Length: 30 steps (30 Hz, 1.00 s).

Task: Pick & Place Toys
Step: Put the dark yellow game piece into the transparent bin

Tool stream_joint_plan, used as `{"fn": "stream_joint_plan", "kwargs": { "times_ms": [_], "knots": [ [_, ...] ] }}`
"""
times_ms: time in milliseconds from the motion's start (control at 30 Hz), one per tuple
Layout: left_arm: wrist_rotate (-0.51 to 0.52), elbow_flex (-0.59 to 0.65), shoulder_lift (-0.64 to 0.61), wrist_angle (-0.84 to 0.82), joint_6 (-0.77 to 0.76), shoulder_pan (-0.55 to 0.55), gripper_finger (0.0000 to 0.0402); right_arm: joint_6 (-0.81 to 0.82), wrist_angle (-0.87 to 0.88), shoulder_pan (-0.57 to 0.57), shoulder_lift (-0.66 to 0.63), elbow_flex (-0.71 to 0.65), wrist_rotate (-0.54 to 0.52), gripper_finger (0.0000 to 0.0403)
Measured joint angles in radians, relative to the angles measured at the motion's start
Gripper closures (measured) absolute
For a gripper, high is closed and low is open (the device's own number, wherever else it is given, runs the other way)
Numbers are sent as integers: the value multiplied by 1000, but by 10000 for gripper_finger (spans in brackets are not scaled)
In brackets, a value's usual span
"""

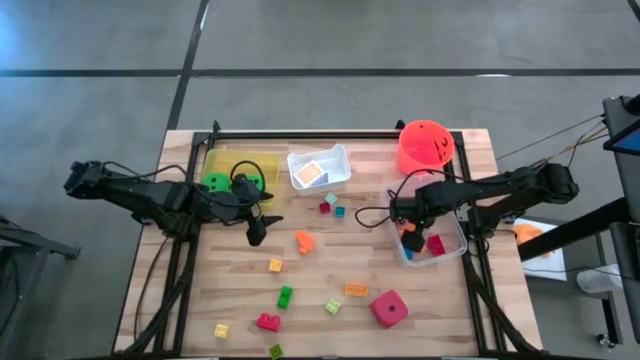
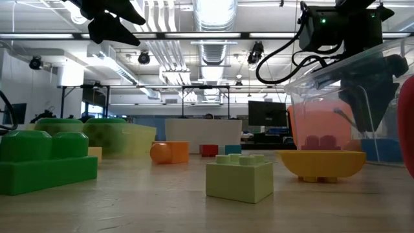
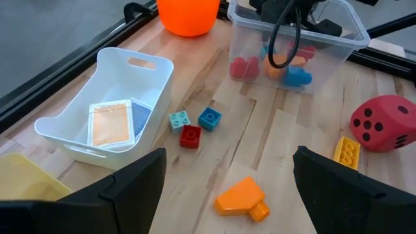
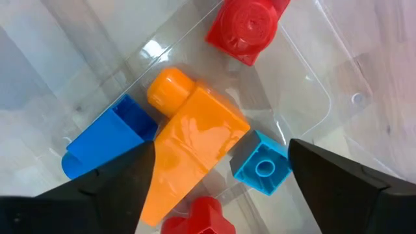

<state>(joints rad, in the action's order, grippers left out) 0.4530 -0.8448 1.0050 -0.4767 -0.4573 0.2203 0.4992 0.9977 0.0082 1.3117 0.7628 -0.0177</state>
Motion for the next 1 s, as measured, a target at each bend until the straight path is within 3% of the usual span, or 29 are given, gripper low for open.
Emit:
{"fn": "stream_joint_plan", "kwargs": {
  "times_ms": [300,533,800,1000],
  "knots": [
    [0,0,0,0,-37,0,80,6,10,0,-15,3,0,42],
    [0,0,0,0,-41,0,80,47,134,23,-47,75,-9,42],
    [0,0,0,-3,-41,0,80,140,288,131,-62,237,-55,42],
    [0,0,0,-10,-38,0,80,215,295,252,-59,347,-107,42]
  ]
}}
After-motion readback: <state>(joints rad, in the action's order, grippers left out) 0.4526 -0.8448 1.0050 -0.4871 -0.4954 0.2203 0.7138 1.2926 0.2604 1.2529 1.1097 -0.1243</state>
